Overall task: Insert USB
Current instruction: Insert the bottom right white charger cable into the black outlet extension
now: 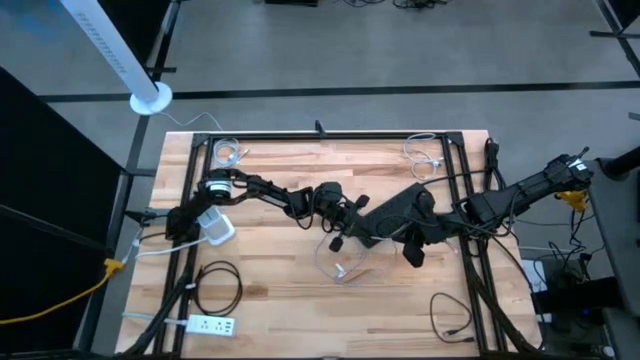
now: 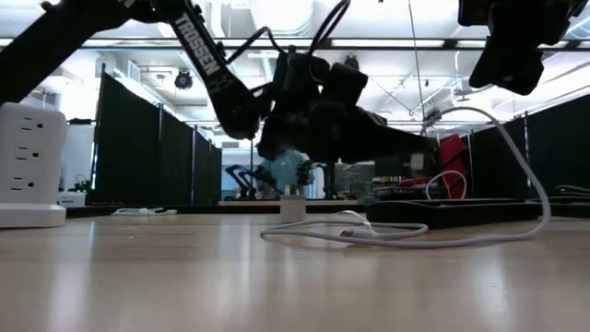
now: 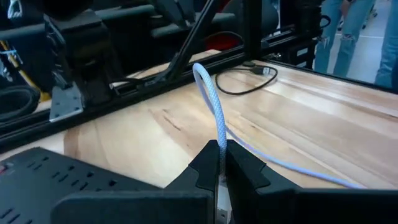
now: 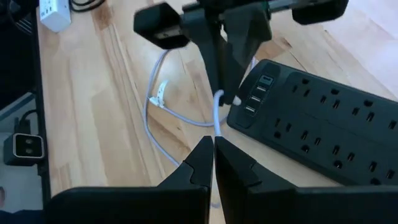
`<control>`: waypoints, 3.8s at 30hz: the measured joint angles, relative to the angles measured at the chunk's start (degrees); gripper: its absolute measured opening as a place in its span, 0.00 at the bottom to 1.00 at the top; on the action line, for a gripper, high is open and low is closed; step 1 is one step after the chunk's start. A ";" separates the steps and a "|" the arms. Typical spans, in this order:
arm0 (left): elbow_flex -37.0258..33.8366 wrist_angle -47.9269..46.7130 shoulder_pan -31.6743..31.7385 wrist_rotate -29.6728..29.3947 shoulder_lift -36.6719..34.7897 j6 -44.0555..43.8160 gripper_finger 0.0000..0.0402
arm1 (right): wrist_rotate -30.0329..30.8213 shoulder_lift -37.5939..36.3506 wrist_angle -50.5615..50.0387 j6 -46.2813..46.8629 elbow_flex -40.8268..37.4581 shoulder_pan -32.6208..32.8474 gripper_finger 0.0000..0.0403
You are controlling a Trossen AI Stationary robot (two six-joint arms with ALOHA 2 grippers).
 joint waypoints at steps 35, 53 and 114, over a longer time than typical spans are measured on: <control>0.56 -51.29 5.37 -16.42 -13.02 11.12 0.00 | -0.40 0.11 0.76 -3.16 -0.04 -0.02 0.00; -0.07 -71.80 5.33 -24.67 -16.54 10.68 0.00 | 0.53 0.11 0.98 -3.35 -0.04 -0.02 0.00; 5.34 -4.86 0.32 0.40 3.84 -2.37 0.00 | -4.07 0.09 0.93 -1.47 -0.04 4.48 0.00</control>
